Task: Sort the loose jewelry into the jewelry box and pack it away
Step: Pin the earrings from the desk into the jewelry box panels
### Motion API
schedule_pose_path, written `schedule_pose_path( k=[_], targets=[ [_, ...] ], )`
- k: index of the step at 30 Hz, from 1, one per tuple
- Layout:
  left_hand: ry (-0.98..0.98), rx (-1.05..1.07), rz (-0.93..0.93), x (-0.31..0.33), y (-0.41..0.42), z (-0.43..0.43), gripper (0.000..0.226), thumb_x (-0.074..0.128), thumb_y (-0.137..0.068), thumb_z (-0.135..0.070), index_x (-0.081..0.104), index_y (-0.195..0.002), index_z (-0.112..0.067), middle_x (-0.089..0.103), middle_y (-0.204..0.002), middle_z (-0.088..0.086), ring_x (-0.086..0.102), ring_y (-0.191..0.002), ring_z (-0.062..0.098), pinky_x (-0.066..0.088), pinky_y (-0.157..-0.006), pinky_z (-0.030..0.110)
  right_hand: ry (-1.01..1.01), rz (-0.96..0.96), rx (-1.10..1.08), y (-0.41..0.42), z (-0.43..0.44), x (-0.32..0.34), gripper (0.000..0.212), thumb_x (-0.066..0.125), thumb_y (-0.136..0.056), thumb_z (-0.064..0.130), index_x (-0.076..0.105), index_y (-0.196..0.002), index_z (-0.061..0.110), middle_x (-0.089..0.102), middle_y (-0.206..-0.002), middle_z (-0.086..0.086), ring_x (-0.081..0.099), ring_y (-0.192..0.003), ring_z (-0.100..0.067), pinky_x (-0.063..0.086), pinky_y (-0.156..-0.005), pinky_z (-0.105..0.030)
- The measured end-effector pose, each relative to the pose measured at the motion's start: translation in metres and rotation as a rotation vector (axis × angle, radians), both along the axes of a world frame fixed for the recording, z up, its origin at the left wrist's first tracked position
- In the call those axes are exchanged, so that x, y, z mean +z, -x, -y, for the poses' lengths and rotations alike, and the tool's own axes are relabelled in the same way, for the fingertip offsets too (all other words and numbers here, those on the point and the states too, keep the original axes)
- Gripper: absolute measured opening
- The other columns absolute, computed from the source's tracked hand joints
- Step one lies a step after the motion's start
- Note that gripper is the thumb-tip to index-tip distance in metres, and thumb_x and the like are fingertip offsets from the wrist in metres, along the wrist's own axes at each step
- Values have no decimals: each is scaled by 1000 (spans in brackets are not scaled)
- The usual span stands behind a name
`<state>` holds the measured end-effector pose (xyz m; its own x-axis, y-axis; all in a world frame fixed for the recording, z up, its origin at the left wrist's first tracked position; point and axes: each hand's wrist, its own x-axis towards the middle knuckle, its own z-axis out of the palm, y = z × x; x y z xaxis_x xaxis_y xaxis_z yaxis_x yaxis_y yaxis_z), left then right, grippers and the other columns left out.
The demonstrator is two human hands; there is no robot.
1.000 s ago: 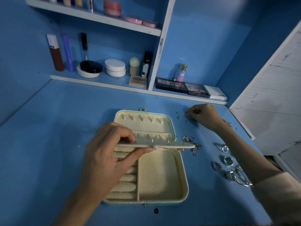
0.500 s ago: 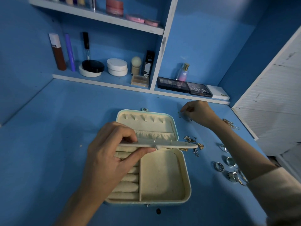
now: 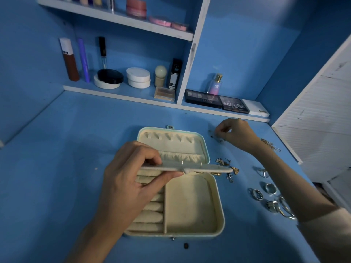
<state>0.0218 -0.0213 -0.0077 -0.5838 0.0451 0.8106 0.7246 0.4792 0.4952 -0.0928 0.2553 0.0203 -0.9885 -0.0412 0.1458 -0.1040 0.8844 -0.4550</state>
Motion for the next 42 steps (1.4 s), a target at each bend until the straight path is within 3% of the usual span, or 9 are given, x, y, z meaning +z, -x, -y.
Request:
schedule_pose_path(
  k=[5,8,10,13,17,21,28,34,42],
  targets=[
    [-10,-25,-2,-1,0,1,31,70,-79,-45,49,-82,-22,52,-78,-7,51,-73,9,45,-68,19,-32,-24,120,-24,0,-6,6,66,-82,9,67,-79,14,64,-84,-2,57,-75,-10,42,-66,-7],
    [-4,-21,-7,-1,0,1,31,69,-79,-45,49,-82,-22,52,-78,-7,51,-73,9,45,-68,18,-216,-130,126,-28,-2,-16,4,65,-83,14,69,-83,12,62,-85,-4,55,-81,-18,49,-74,-32],
    [-5,-18,-2,0,0,1,32,69,-80,-46,50,-81,-20,52,-78,-7,52,-73,11,45,-68,20,-299,-165,101,-27,-1,-19,9,64,-85,15,71,-87,11,62,-87,-7,54,-86,-23,48,-74,-40],
    [3,-11,-8,0,0,0,33,69,-79,-44,53,-79,-15,53,-78,-5,51,-73,10,44,-68,20,-310,-159,82,-26,2,-17,13,62,-86,18,73,-92,13,62,-89,-6,54,-88,-24,47,-75,-38],
    [-4,-18,-4,0,-1,1,32,69,-79,-46,49,-81,-22,51,-79,-9,51,-74,10,45,-68,20,-245,-159,-50,-19,6,-12,18,61,-88,29,71,-92,14,56,-87,-1,53,-85,-21,40,-67,-30],
    [-3,-27,-6,0,0,1,32,69,-79,-46,49,-82,-22,50,-79,-9,52,-72,10,45,-67,21,-274,-37,-156,-11,14,-11,27,61,-86,43,69,-91,18,56,-93,-1,52,-85,-20,39,-70,-29],
    [-5,-37,-4,1,0,1,31,69,-79,-45,48,-83,-22,48,-80,-11,51,-73,9,45,-67,20,-272,-12,-159,-6,22,-13,18,61,-89,28,70,-96,14,61,-106,-6,57,-94,-24,43,-75,-32],
    [-8,-35,-9,1,0,1,31,71,-78,-43,49,-82,-22,50,-79,-10,51,-73,9,44,-67,18,-275,-11,-180,-7,16,-15,25,62,-88,34,70,-96,11,61,-100,-7,57,-90,-25,47,-75,-34],
    [-4,-22,-16,1,0,1,31,70,-78,-43,49,-82,-21,52,-78,-6,50,-73,9,42,-70,14,-200,-43,-84,-8,8,-14,18,61,-89,25,72,-95,11,58,-93,-6,52,-83,-20,42,-71,-30]
  ],
)
